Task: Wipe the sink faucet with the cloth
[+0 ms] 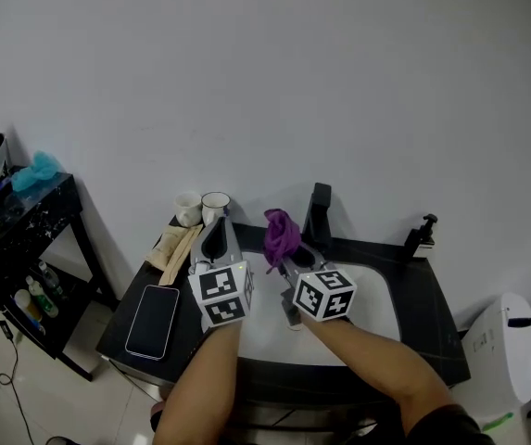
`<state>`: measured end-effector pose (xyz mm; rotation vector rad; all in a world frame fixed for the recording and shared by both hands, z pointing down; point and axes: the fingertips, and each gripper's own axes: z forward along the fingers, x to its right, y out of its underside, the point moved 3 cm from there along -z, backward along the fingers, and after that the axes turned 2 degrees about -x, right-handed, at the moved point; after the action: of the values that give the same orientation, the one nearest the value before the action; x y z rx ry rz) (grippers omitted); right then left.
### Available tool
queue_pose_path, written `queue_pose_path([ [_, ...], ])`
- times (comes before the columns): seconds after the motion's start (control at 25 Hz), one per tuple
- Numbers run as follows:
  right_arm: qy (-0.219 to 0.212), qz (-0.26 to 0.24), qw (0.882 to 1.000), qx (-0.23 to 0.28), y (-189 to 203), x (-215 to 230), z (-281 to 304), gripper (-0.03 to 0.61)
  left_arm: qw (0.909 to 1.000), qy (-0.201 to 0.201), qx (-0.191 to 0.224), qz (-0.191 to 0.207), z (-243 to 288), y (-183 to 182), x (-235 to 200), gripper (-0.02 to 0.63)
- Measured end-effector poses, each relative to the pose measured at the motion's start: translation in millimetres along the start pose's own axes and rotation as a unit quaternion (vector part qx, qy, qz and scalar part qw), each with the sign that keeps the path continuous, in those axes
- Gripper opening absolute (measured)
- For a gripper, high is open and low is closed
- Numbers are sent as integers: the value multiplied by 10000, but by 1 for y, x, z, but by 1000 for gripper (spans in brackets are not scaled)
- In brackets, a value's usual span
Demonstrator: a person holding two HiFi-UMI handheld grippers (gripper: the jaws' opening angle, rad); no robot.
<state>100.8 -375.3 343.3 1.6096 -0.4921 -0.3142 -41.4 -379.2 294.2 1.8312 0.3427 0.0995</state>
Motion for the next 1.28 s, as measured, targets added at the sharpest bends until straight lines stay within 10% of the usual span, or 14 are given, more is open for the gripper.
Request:
queue_pose_path([
  [0.32,-337,-1514,9841,863,-89,19,-108,84,9938,803,-479,604,8,23,45,17],
  [0.72,1460,-1027,9837,-226,-32,130,-142,86,9797,1532,-1091,689,5,53,92,18],
  [1.28,1406,-1188,9825,-290,-27,131,-136,81,9801,1363,-1118,911,10,54,84,18],
])
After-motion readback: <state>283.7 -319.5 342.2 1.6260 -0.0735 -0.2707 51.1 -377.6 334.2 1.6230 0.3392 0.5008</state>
